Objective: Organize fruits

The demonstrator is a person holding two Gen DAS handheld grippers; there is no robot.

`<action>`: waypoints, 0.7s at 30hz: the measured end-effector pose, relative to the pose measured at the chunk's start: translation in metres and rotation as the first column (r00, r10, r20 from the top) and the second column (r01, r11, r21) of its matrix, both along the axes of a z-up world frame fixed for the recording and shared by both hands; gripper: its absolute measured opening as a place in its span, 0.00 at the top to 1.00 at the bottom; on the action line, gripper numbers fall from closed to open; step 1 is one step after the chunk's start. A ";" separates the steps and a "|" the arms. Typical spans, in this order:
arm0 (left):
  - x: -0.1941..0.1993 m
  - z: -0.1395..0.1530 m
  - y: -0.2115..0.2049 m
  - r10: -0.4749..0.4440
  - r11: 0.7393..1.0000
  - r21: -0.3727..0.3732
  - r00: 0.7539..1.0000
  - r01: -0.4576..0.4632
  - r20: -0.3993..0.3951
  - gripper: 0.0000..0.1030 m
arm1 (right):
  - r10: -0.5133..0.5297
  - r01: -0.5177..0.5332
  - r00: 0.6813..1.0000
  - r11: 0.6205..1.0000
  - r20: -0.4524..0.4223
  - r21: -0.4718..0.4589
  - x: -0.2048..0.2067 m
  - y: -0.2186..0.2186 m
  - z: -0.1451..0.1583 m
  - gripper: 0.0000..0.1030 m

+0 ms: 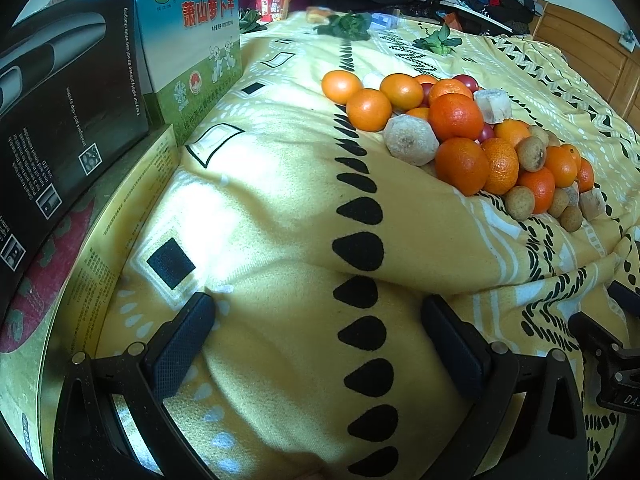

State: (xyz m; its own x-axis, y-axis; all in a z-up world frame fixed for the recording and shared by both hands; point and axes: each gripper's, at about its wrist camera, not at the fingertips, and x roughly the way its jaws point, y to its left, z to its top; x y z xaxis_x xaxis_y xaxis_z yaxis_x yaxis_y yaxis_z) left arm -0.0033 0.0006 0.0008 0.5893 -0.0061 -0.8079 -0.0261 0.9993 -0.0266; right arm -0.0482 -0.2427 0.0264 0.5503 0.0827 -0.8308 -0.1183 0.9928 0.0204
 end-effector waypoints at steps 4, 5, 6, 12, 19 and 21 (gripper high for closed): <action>0.000 -0.001 0.001 -0.001 1.000 -0.006 1.000 0.001 0.000 0.00 | 0.000 0.000 1.000 1.000 0.000 0.000 0.000 0.000 0.000 0.00; 0.000 -0.001 0.001 -0.001 1.000 -0.006 1.000 0.001 0.000 0.00 | 0.000 0.000 1.000 1.000 0.000 0.000 0.000 0.000 0.000 0.00; 0.000 -0.001 0.001 -0.001 1.000 -0.004 1.000 0.001 0.000 0.00 | 0.000 0.000 1.000 1.000 0.000 0.000 0.000 0.000 0.000 0.00; 0.000 -0.001 0.000 -0.001 1.000 0.003 1.000 0.001 -0.002 0.00 | 0.000 0.000 1.000 1.000 0.000 0.000 0.000 0.000 0.000 0.00; 0.000 -0.001 0.000 -0.001 1.000 0.003 1.000 0.001 -0.001 0.00 | 0.000 0.000 1.000 1.000 0.000 0.000 0.000 0.000 0.000 0.00; 0.000 -0.001 0.000 -0.001 1.000 0.002 1.000 0.001 -0.001 0.00 | 0.000 0.000 1.000 1.000 0.000 0.000 0.000 0.000 0.000 0.00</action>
State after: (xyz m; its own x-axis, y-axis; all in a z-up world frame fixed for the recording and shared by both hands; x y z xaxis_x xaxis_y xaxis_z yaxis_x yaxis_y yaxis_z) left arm -0.0037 0.0003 0.0000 0.5886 -0.0054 -0.8084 -0.0247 0.9994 -0.0246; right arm -0.0484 -0.2425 0.0265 0.5503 0.0827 -0.8309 -0.1183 0.9928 0.0205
